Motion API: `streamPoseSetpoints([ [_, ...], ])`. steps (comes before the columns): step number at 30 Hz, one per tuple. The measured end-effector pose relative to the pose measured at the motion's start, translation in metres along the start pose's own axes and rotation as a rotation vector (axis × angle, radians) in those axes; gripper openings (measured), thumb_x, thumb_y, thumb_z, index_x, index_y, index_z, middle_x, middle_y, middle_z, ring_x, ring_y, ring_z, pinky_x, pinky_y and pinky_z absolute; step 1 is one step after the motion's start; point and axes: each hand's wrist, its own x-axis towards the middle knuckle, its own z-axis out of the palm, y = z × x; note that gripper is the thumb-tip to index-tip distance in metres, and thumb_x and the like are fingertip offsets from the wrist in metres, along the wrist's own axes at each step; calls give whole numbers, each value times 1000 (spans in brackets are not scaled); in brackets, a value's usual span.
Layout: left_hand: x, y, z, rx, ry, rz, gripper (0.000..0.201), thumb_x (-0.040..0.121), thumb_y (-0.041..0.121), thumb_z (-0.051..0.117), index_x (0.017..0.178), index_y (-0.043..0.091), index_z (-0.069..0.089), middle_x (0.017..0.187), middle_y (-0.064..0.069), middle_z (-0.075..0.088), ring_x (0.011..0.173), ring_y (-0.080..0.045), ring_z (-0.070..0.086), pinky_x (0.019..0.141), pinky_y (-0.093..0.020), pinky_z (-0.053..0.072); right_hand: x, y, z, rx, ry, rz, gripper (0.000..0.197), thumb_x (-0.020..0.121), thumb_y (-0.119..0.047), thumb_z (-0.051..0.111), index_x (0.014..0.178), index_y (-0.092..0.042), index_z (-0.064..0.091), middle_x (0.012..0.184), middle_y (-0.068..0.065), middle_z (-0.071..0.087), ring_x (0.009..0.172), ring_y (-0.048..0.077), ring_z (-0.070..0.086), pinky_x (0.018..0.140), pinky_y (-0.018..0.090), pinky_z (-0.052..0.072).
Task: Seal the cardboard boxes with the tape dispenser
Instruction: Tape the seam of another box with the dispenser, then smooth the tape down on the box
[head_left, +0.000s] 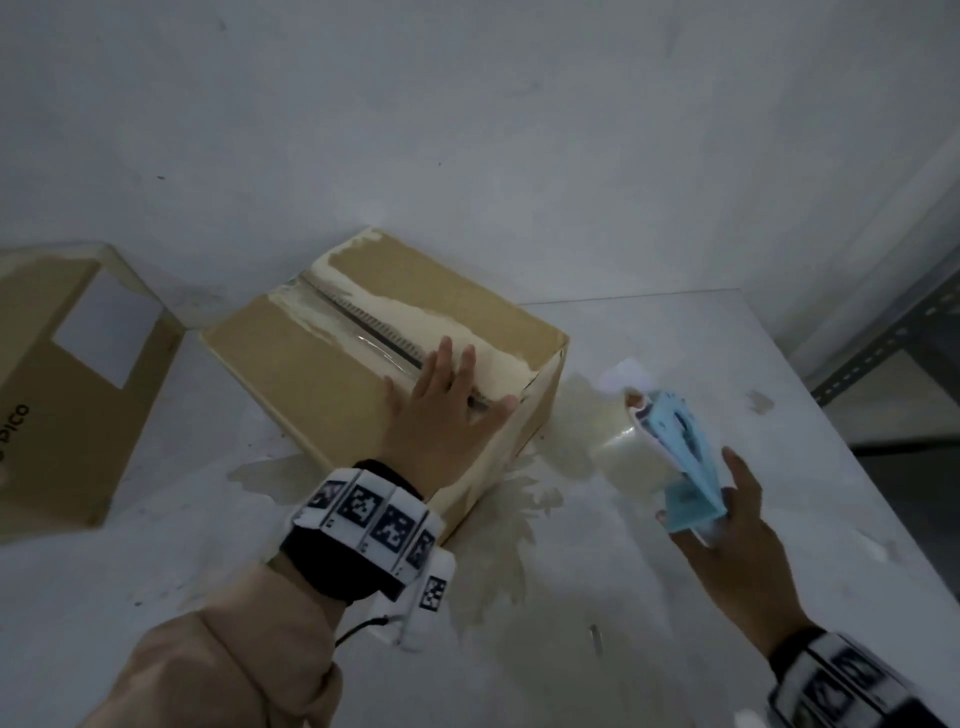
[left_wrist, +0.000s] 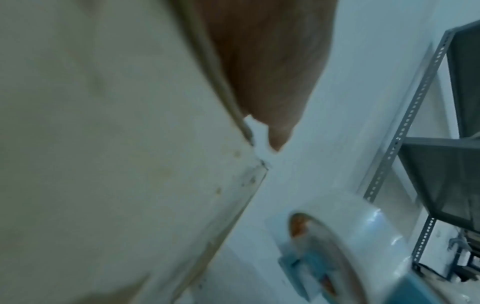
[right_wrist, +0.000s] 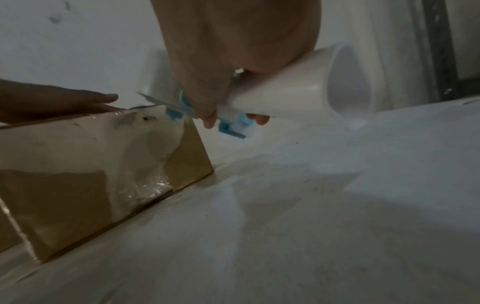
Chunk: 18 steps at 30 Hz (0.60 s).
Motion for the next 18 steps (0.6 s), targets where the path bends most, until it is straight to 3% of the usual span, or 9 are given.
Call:
streamPoseSetpoints([
  [2,2,11,6,-8,20,-67,72,93,58,18,148,17,-5,157,-3,-13,144,-21,-13,111,-61,-5,6,4,12,-25,30,12,80,79,-26,70,141,-12,22,120,17,58,85,26,59,63,30,47],
  [5,3,17,16,98,35,-100,69,96,50,20,147,16,-11,156,-5,-16,144,-22,-16,108,-65,-5,8,12,31,-70,74,6,76,79,-33,68,140,-14,26,120,18,59,93,34,62,74,43,54],
  [8,3,19,21,149,48,-98,70,98,43,25,146,11,-15,156,-9,-17,144,-24,-15,109,-64,-2,7,17,46,-127,62,-2,74,80,-29,69,140,-11,31,125,20,57,100,38,59,83,46,48],
  [12,3,21,21,158,77,-77,69,99,39,26,146,7,-13,155,-16,-15,144,-31,-11,113,-54,-3,3,24,55,-230,8,-17,73,71,-12,72,136,-10,39,109,19,61,89,37,56,74,41,42],
  [14,1,21,21,171,74,-61,67,100,36,26,146,5,-11,154,-21,-13,143,-36,-10,116,-46,-4,1,28,54,-308,-55,-56,76,65,-18,71,134,-8,41,104,18,60,86,36,55,71,42,43],
  [16,-3,22,23,159,72,-25,64,100,34,25,147,5,-8,155,-21,-10,143,-36,-9,116,-41,-5,0,25,47,-430,-91,-62,78,63,-27,67,135,-12,39,119,17,52,104,36,51,83,48,42],
  [18,-13,20,20,21,80,44,63,99,34,30,148,8,-1,156,-17,-5,144,-31,-6,117,-34,-3,1,15,34,-515,-59,-103,74,64,-21,66,133,-17,40,133,15,40,121,37,40,94,55,37],
])
